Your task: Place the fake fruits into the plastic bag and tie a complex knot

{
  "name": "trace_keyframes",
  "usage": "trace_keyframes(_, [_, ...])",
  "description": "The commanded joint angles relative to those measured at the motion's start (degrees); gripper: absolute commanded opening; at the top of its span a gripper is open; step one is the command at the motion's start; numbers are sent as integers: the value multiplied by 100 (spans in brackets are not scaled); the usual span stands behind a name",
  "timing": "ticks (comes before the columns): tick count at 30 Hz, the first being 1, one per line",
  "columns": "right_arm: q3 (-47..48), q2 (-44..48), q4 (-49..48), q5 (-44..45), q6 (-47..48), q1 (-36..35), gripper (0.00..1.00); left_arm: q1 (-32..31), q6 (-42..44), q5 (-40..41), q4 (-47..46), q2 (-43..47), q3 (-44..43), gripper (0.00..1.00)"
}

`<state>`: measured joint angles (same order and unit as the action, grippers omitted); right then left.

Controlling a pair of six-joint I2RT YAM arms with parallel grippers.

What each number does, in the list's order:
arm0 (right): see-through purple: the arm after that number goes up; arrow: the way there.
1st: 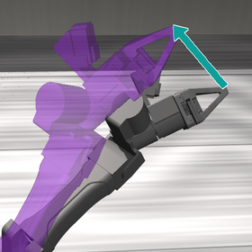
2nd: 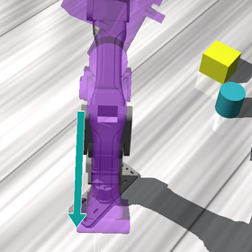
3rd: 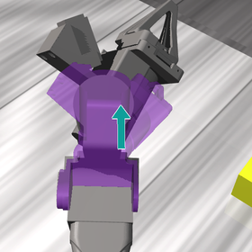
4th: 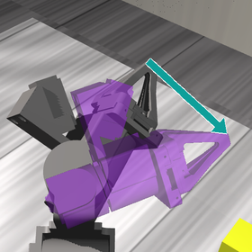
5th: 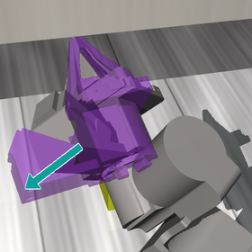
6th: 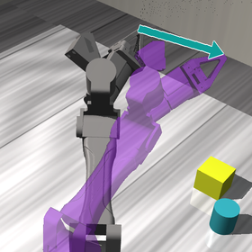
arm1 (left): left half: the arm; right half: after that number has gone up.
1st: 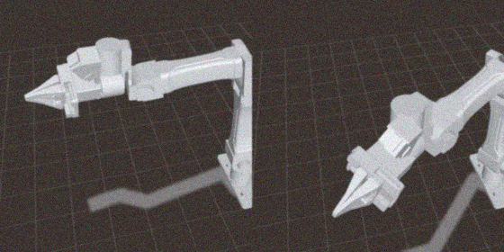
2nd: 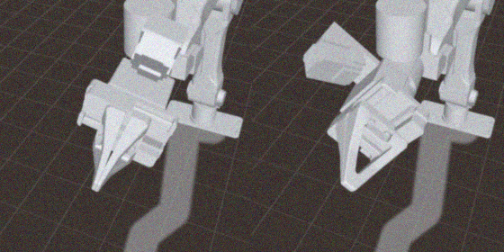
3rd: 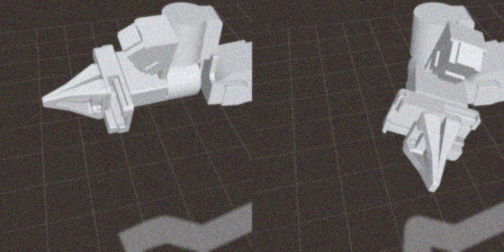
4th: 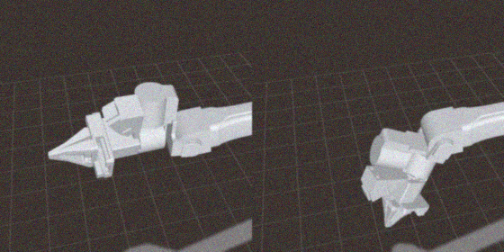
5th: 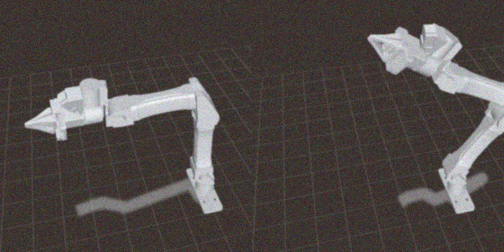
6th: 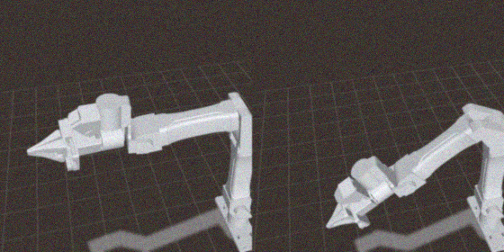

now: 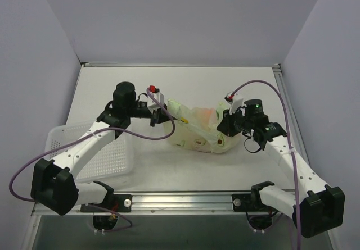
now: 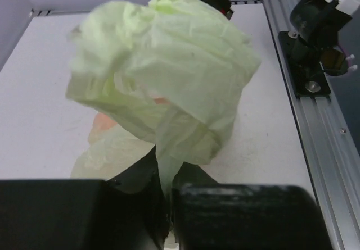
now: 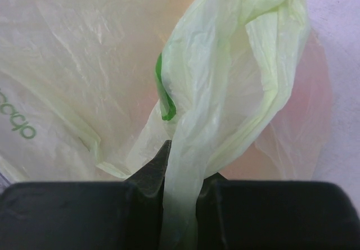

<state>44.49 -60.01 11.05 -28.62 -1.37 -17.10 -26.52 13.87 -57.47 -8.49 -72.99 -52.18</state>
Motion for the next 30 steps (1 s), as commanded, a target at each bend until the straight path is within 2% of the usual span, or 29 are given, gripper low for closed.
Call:
trace_keyframes(1, [419, -151, 186, -258, 767, -91, 0, -177, 1218, -1019, 1837, -249, -1150, 10])
trace_keyframes(2, [507, -195, 222, -284, 874, -118, 0, -247, 1476, -1133, 2286, -329, -1363, 1])
trace_keyframes(3, [665, -291, 248, -354, 1014, -127, 0, -283, 1800, -1152, 3265, -417, -1565, 0])
trace_keyframes(4, [771, -344, 336, -381, 1250, -144, 0, -353, 2534, -1126, 3788, -609, -1750, 0])
trace_keyframes(5, [867, -414, 397, -398, 1401, -214, 0, -501, 2925, -1021, 4820, -724, -2195, 0])
trace_keyframes(7, [1193, -643, 608, -442, 1743, -311, 0, -687, 4064, -521, 5801, -1179, -2654, 0])
trace_keyframes(8, [1281, -766, 679, -451, 1832, -442, 0, -757, 4350, -380, 6502, -1348, -2987, 0])
trace_keyframes(10, [1448, -872, 732, -486, 1929, -574, 0, -846, 4894, -194, 7034, -1838, -3297, 0])
trace_keyframes(15, [1501, -1004, 688, -723, 1710, -1032, 0, -978, 4678, -80, 7029, -2404, -3755, 0])
trace_keyframes(20, [1379, -873, 679, -1014, 1446, -988, 2, -1109, 3931, -159, 6195, -2369, -3659, 0])
trace_keyframes(22, [1343, -811, 740, -979, 1359, -901, 9, -1118, 3738, -168, 6018, -2264, -3510, 0])
trace_keyframes(23, [1291, -724, 776, -970, 1306, -857, 21, -1118, 3581, -142, 5843, -2185, -3440, 2])
trace_keyframes(25, [1229, -644, 802, -996, 1271, -716, 31, -1109, 3518, -115, 5736, -2106, -3273, 9])
trace_keyframes(26, [1194, -574, 811, -1022, 1244, -672, 41, -1101, 3509, -115, 5684, -2062, -3220, 15])
trace_keyframes(28, [1088, -477, 846, -1119, 1139, -558, 59, -1092, 3369, -106, 5604, -1930, -3114, 20])
trace_keyframes(30, [975, -328, 881, -1224, 1069, -338, 65, -1057, 3211, -141, 5499, -1825, -3000, 25])
